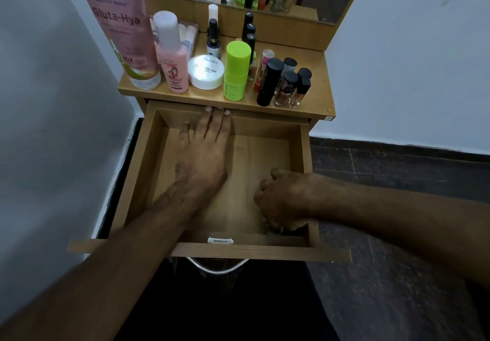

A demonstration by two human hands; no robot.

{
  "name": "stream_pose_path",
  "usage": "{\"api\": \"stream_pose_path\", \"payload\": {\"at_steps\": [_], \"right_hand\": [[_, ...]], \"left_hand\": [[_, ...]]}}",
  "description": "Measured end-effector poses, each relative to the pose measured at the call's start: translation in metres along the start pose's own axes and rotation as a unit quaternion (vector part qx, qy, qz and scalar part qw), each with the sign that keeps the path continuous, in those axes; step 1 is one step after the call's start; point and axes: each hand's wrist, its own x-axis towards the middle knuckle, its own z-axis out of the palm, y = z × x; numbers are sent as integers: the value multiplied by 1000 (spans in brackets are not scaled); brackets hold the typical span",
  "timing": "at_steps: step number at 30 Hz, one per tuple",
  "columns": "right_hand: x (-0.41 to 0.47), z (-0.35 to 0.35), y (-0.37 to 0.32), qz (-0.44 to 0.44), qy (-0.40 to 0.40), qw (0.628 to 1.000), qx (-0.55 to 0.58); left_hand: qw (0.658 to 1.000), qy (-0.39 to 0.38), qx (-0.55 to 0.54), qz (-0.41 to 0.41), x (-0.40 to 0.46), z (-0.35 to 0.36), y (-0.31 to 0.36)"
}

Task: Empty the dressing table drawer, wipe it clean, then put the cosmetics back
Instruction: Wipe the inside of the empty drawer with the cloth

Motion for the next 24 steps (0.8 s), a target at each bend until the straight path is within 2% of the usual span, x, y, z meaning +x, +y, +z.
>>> {"api": "stream_pose_path", "payload": {"at_steps": [3, 5, 8, 10, 14, 16, 18, 22, 23, 24], "right_hand": [[4, -9, 0, 3, -24, 1000, 1], [1, -14, 7, -5, -38, 996, 75], [-12, -11, 15, -36, -33, 979, 197], [-16, -7, 15, -47, -11, 983, 178], [-4, -2, 2, -23, -32, 998, 57], [3, 6, -2, -10, 2, 1000, 0], [7, 15, -2, -16, 56, 998, -12], [13, 15, -1, 25, 91, 996, -6], [12, 9, 0, 42, 81, 996, 8], [11, 3, 1, 64, 36, 997, 39]], "left_hand": [[999, 37, -28, 16, -1, -6, 1], [996, 60, -28, 59, -2, -11, 5], [992, 30, -17, 121, -2, -13, 14], [993, 13, -10, 114, -1, -13, 19], [997, 21, -31, 70, 0, -20, 33], [998, 17, -37, 54, 1, -21, 38], [998, 13, -41, 43, 2, -18, 39], [998, 11, -52, 45, 3, -10, 35], [997, 13, -53, 47, 3, -9, 34], [997, 13, -52, 50, 4, -9, 34]]}}
